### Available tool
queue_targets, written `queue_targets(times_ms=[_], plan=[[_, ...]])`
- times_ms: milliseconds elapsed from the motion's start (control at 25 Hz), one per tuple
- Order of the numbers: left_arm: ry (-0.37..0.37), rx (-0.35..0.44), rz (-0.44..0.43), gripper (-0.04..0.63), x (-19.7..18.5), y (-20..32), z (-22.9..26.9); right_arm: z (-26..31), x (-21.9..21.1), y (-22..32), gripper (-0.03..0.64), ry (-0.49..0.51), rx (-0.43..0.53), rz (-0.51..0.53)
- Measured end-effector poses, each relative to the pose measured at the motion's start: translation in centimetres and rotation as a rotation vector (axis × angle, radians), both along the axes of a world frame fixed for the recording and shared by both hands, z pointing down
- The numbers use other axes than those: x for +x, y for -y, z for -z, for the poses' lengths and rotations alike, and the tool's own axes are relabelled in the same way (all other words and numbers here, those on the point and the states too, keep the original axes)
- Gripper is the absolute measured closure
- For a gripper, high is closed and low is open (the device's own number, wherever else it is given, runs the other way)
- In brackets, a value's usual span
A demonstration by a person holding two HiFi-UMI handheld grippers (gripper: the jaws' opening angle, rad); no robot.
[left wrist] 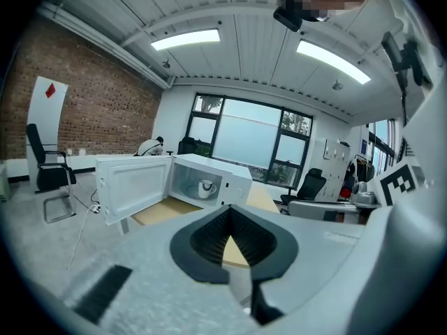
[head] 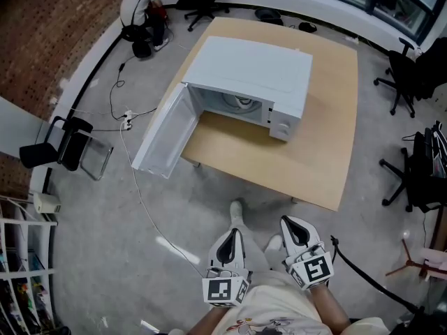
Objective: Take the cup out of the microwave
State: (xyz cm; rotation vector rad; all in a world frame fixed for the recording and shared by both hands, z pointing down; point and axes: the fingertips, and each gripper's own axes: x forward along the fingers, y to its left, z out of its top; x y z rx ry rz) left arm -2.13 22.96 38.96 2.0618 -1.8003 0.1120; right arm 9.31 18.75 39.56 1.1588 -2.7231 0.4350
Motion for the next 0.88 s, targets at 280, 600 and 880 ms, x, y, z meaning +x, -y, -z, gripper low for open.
queue_targets(times_ms=[280, 600, 880], plan=[[0.002, -0.001, -0.09, 0.592, -4.5, 8.6, 0.1, 0.4, -4.0, 7.2, 0.609, -0.014, 0.003, -0.084], [0.023, 0.003, -0.201, 0.592, -8.1, 16.1, -0.4, -1.4, -9.0, 14.6, 0.609, -0.031, 0.024, -0.185], [0.043, 0.003, -0.186, 0.592, -8.4, 19.3, -1.5, -1.9, -9.5, 16.8, 0.609, -0.036, 0.001, -0.164]])
